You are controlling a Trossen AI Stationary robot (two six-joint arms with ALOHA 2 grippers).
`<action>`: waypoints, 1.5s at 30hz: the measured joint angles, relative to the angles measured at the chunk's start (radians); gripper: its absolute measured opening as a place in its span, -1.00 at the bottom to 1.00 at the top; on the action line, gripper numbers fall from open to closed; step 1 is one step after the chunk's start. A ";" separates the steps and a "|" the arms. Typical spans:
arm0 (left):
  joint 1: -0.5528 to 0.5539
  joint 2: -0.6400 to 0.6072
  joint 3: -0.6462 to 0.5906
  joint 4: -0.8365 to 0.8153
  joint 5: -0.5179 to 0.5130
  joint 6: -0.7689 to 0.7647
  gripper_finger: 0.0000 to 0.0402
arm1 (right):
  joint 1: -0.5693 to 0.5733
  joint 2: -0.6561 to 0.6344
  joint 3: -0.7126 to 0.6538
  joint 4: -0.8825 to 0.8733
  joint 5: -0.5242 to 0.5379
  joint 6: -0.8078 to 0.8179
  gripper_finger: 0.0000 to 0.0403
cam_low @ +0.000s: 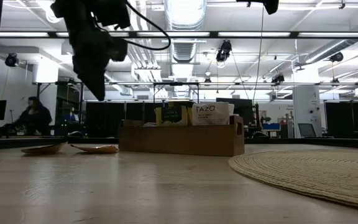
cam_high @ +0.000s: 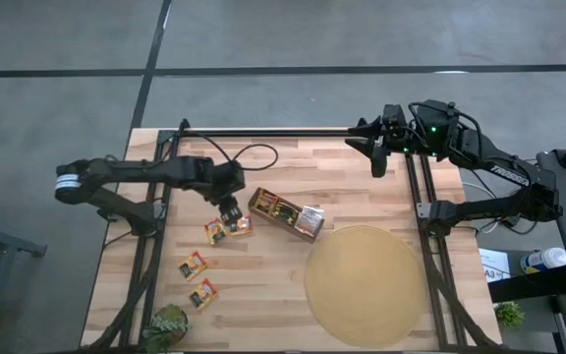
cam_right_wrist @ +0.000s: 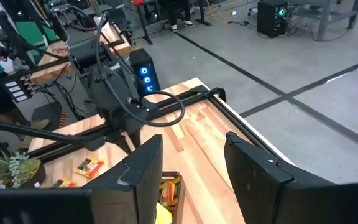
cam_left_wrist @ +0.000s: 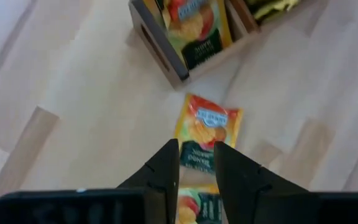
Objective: Pick & Place Tea
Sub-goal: Put the orange tea bag into the left section of the wooden organizer
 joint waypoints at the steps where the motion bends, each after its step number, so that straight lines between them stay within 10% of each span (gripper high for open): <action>1: 0.000 -0.007 0.000 -0.009 0.007 -0.001 -0.52 | 0.000 0.000 0.000 0.000 0.000 -0.001 -0.16; 15: 0.001 -0.012 -0.003 -0.071 0.027 -0.032 0.32 | 0.000 0.037 0.000 0.003 0.000 -0.001 -0.16; 27: -0.038 -0.014 -0.044 -0.287 0.091 -0.013 0.33 | 0.000 0.040 0.000 0.005 0.000 0.003 -0.16; 45: -0.088 -0.005 -0.246 0.019 0.007 0.310 0.33 | 0.000 0.040 0.000 0.008 -0.001 0.017 -0.16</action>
